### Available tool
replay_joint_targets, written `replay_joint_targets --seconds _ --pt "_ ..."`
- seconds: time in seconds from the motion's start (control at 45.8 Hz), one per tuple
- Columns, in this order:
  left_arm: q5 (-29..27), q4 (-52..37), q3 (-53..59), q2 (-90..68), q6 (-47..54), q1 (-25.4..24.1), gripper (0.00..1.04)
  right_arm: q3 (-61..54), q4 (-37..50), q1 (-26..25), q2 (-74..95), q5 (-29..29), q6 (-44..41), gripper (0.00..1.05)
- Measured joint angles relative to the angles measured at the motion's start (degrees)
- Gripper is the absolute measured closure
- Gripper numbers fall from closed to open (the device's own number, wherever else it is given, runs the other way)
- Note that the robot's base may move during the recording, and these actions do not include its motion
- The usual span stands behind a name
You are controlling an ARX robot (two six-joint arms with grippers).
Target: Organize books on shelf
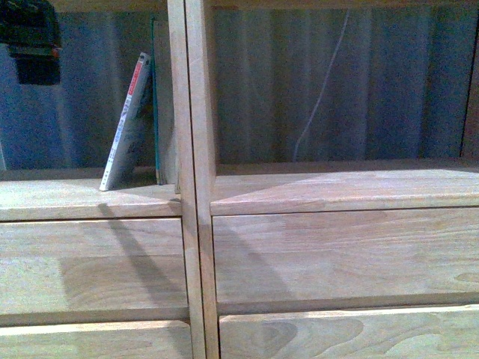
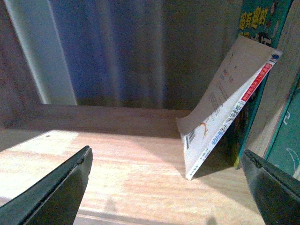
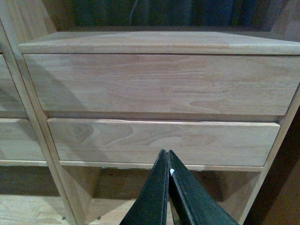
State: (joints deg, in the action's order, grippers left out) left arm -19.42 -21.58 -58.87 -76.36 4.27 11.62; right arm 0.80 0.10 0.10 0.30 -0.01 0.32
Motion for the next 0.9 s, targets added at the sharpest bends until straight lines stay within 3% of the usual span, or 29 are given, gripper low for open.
replay_joint_targets --seconds 0.306,0.546,0.59,0.655,0.764,0.895 --pt "-7.91 9.66 15.76 24.28 -0.57 2.34 0.07 0.00 0.00 0.00 0.00 0.00 0.00 1.02" --pt "-14.32 22.69 29.59 44.44 -4.59 5.75 0.08 0.00 -0.02 0.00 0.00 -0.02 0.00 1.02" --pt "-4.24 20.09 33.53 48.43 -4.44 3.76 0.17 0.00 -0.02 0.00 0.00 0.00 0.00 1.02" --pt "4.59 18.36 39.19 53.86 -4.44 2.29 0.31 0.00 -0.02 0.00 0.00 0.02 0.00 1.02" --pt "8.55 17.70 46.49 59.36 -4.42 -0.37 0.54 0.00 -0.02 0.00 0.00 -0.02 0.00 1.02" --pt "10.99 17.40 48.74 61.40 -4.42 -2.64 0.73 0.00 -0.02 0.00 0.00 0.00 0.00 1.02"
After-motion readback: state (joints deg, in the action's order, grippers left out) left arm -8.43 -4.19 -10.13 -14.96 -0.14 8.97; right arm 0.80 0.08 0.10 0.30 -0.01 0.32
